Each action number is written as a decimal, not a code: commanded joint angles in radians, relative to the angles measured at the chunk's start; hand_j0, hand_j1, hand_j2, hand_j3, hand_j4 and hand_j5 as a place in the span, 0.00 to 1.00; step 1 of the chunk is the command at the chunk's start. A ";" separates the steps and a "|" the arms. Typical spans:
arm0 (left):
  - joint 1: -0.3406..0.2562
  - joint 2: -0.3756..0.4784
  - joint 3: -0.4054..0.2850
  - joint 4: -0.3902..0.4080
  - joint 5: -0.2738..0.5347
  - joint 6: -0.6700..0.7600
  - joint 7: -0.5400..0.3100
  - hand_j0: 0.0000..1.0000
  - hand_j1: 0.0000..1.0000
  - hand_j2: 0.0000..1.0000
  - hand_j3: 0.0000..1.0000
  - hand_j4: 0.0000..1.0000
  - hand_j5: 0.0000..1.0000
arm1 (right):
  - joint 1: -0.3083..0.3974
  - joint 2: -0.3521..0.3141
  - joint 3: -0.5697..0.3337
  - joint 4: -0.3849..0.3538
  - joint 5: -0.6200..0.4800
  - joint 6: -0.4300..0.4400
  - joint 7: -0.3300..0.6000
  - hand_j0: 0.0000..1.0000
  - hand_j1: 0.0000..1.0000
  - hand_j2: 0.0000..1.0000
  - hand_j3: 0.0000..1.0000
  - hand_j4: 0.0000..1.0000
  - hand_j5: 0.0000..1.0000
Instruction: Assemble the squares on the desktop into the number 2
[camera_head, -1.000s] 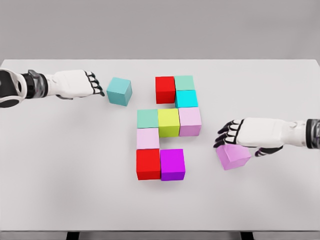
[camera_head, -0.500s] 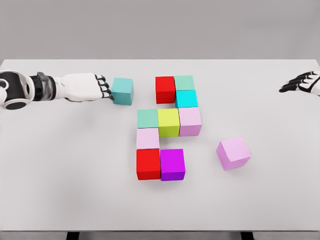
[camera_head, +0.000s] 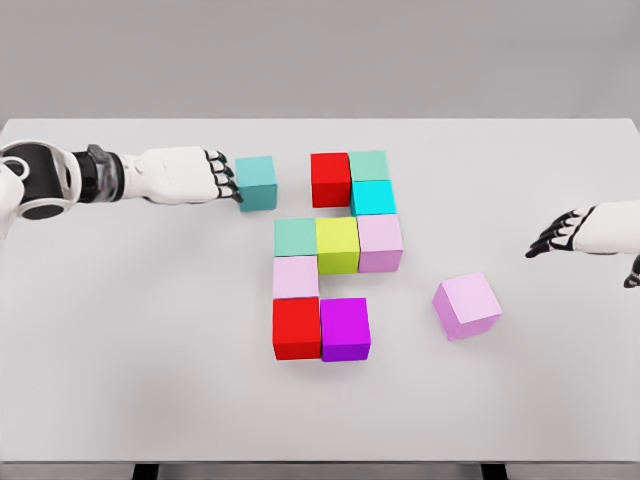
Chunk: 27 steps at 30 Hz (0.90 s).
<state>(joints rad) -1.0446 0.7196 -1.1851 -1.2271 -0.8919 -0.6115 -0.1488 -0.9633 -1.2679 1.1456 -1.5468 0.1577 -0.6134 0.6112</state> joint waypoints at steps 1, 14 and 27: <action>0.000 -0.003 -0.002 0.001 0.004 0.001 0.000 0.90 0.90 0.90 0.90 0.90 0.90 | 0.000 0.024 0.033 -0.006 0.019 0.003 0.000 1.00 1.00 1.00 1.00 1.00 1.00; -0.008 -0.029 -0.019 0.012 0.005 0.001 -0.001 0.90 0.90 0.90 0.90 0.90 0.90 | 0.009 0.091 0.040 -0.015 0.056 0.003 0.000 1.00 1.00 1.00 1.00 1.00 1.00; -0.009 -0.026 -0.021 0.075 0.004 0.001 -0.001 0.91 0.91 0.91 0.91 0.91 0.91 | 0.032 0.042 0.048 -0.190 0.065 0.003 0.000 1.00 1.00 1.00 1.00 1.00 1.00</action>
<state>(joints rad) -1.0630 0.6929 -1.2090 -1.1611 -0.8913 -0.6114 -0.1507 -0.9295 -1.2151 1.1941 -1.7039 0.2264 -0.6128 0.6111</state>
